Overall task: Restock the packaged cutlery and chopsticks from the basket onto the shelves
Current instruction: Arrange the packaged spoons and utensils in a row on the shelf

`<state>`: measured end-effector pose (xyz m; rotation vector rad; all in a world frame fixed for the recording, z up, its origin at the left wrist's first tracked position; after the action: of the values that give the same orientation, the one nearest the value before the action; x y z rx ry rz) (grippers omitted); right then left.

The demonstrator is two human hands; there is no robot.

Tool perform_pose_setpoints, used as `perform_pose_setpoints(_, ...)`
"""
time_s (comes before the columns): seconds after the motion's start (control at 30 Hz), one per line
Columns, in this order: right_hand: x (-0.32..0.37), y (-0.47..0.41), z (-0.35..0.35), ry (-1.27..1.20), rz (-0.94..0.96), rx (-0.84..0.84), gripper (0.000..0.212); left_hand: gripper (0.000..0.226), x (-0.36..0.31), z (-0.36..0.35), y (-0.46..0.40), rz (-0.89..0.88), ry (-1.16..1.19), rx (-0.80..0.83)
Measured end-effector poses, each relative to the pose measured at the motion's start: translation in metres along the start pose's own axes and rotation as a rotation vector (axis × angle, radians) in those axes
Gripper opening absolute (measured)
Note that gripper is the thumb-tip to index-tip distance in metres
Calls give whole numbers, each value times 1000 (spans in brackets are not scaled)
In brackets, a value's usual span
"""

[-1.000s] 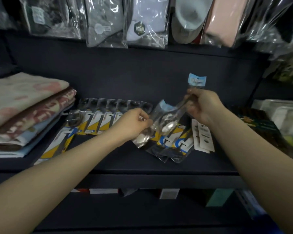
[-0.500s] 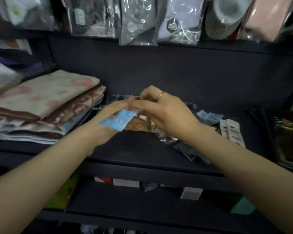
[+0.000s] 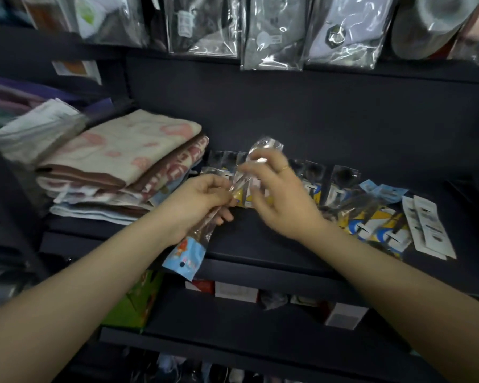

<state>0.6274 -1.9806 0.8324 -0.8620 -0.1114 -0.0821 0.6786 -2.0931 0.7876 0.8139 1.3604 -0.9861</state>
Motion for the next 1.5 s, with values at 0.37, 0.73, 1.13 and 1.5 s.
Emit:
perform_pose_setpoints(0.37,-91,-7,-67,-715,-1173,47,13,19,11,32,15,-106,-347,-72)
perform_pose_setpoints(0.73,-120,-37,-110,-218,-1105,307,18,72,27,40,33,-350,-990,110)
perform_pose_setpoints(1.13,-98,-44,-101,189,-813,358,19,75,20,33,43,-347,-1067,203)
perform_pose_setpoints(1.5,-71,-3,-3,103,-595,437,19,53,-10,6,31,-477,-1005,79)
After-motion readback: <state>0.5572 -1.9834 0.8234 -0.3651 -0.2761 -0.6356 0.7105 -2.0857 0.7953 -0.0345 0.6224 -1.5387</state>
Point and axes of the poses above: each hand's wrist, its own y-axis away from the middle knuckle, its own z-axis out of the back of the hand, x = y × z, the point moved 7 cm from there along -y, towards the middle knuckle, and after that the axes turned 3 degrees about y, right-handed, at the moved point
